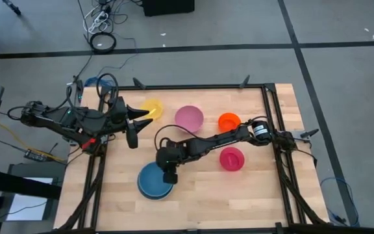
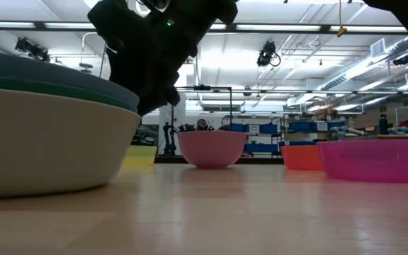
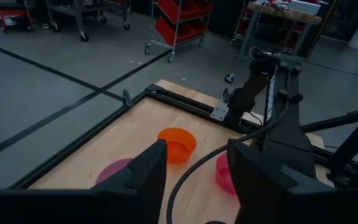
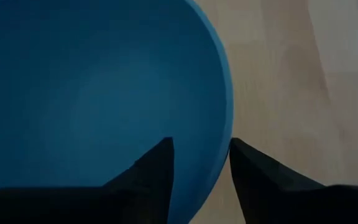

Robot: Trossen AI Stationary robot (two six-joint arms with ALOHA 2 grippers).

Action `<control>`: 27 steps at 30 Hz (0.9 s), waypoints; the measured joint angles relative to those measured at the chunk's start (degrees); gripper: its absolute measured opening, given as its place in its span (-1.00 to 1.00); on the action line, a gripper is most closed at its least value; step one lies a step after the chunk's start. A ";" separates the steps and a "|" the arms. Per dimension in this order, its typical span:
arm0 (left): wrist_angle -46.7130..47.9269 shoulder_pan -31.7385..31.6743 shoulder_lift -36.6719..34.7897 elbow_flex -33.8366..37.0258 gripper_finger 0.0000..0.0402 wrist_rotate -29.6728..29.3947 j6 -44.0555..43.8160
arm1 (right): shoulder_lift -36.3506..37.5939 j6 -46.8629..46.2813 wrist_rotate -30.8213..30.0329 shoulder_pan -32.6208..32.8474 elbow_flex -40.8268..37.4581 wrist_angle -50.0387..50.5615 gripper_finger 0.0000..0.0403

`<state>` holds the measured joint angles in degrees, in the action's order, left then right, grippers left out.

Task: Nest bowls inside each other
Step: Adjust the stacked bowls

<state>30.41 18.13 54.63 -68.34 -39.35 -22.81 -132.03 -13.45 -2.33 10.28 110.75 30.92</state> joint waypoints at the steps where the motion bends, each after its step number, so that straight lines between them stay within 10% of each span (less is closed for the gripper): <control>1: -0.01 -0.01 0.00 0.00 -0.12 -0.01 0.00 | 0.00 -0.05 0.12 0.00 -0.50 -0.31 -0.29; 27: 0.28 0.00 0.00 0.00 -0.12 -0.02 0.13 | 0.02 1.04 -11.35 -6.65 -4.40 0.78 -0.30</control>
<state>30.70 18.13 54.63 -68.34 -39.38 -22.68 -132.00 -12.41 -13.68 3.64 106.35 31.71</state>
